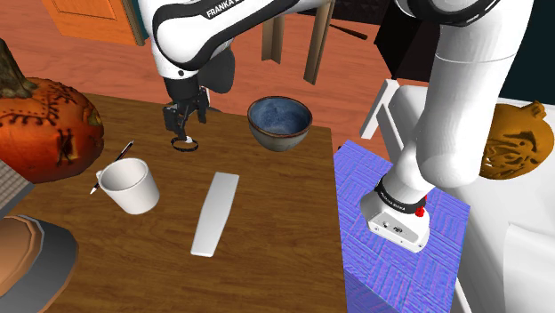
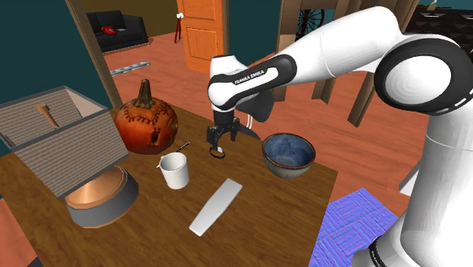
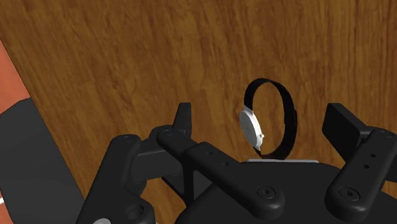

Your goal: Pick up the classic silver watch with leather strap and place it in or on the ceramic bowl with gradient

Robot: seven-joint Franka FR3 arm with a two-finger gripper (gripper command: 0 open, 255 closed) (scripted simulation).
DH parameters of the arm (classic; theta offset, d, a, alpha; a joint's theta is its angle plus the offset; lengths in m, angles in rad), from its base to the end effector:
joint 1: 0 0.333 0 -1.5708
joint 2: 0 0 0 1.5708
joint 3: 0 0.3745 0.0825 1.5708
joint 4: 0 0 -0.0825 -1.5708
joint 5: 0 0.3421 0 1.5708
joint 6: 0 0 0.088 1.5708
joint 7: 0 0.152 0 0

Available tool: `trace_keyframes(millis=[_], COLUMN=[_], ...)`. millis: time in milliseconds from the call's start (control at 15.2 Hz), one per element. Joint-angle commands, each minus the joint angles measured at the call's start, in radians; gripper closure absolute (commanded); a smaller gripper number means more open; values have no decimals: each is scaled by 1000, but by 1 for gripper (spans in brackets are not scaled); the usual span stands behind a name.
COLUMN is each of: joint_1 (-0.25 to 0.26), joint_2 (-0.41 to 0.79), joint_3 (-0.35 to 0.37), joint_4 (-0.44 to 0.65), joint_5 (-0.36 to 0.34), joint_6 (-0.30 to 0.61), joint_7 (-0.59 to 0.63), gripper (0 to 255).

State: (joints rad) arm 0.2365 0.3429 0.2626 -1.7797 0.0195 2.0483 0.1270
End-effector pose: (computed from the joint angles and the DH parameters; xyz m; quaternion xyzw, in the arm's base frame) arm 0.5451 0.2826 0.3974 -0.9828 -0.1741 0.0461 0.0402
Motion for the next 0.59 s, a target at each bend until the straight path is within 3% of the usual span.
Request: trace_keyframes(millis=[0, 528], joint_1=[3, 6], joint_2=[11, 24], joint_3=[0, -1], joint_4=[-12, -30], joint_5=[-2, -5], joint_6=[23, 54], joint_7=[3, 5], gripper=[0, 0])
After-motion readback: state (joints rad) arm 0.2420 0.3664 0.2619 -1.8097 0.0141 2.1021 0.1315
